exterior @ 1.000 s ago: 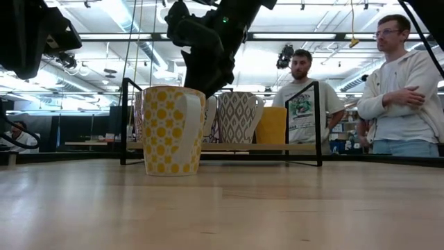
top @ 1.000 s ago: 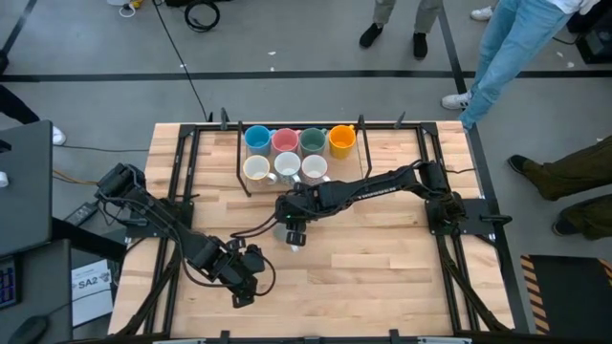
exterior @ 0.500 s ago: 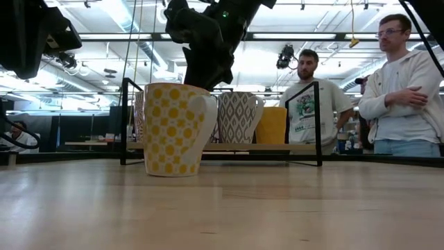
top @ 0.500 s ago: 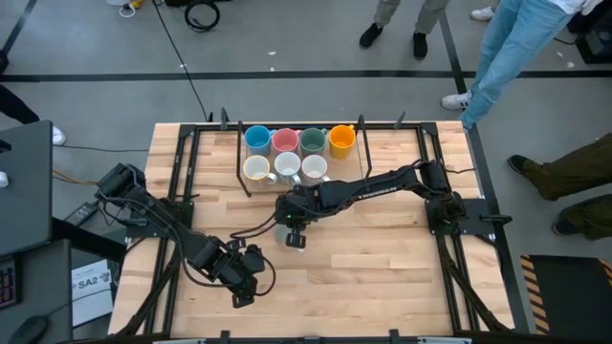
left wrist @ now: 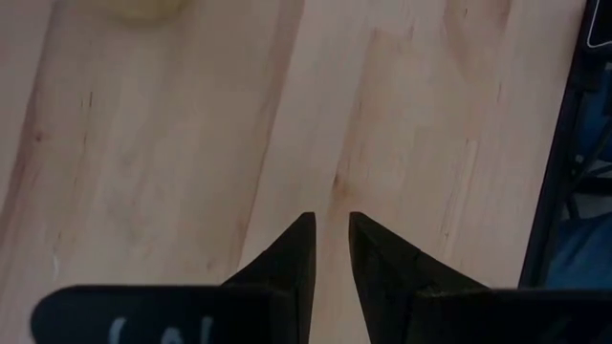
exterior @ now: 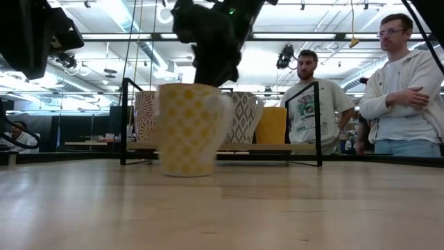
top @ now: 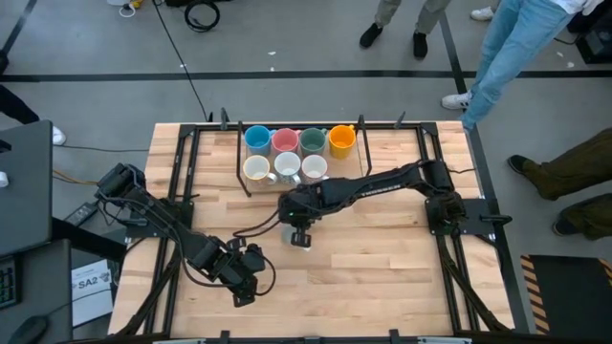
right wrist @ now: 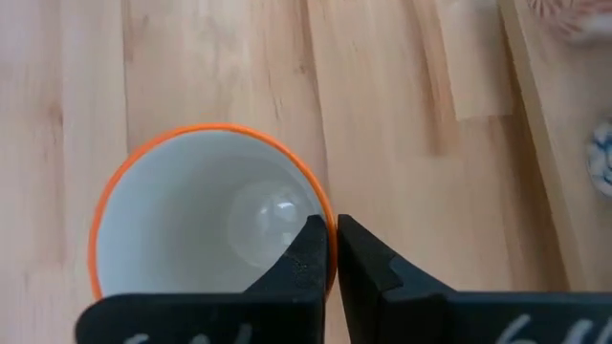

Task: Place coffee mugs
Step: Put the yellow patterned mug on the shelf

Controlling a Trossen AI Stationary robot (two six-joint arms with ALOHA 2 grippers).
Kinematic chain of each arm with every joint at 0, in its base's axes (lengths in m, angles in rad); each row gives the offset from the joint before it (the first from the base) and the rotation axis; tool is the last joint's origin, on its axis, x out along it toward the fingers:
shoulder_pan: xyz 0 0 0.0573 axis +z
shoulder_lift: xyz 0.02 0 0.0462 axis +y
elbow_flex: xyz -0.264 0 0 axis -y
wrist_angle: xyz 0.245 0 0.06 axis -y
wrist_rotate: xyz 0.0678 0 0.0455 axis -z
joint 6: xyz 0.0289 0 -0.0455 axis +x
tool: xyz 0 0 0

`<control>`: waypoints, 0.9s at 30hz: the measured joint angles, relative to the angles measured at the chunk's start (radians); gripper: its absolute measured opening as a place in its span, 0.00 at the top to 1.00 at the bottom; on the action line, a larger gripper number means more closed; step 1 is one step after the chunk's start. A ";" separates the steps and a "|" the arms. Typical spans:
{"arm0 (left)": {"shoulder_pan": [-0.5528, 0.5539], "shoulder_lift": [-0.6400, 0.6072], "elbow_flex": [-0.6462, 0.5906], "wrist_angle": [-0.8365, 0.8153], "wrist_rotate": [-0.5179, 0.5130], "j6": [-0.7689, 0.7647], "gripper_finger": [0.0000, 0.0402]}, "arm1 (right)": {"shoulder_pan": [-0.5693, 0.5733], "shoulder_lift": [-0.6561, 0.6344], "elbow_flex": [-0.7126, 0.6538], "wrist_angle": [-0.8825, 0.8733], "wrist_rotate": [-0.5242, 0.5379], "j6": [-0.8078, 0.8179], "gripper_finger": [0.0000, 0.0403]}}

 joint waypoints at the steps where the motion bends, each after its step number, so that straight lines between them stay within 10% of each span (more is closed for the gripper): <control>1: 0.000 0.000 0.000 0.001 -0.001 0.000 0.82 | -0.002 -0.014 -0.001 -0.019 -0.008 -0.001 0.96; 27: 0.002 0.000 0.000 0.088 -0.078 0.000 0.82 | -0.282 -0.511 0.002 -0.531 -0.019 -0.184 0.96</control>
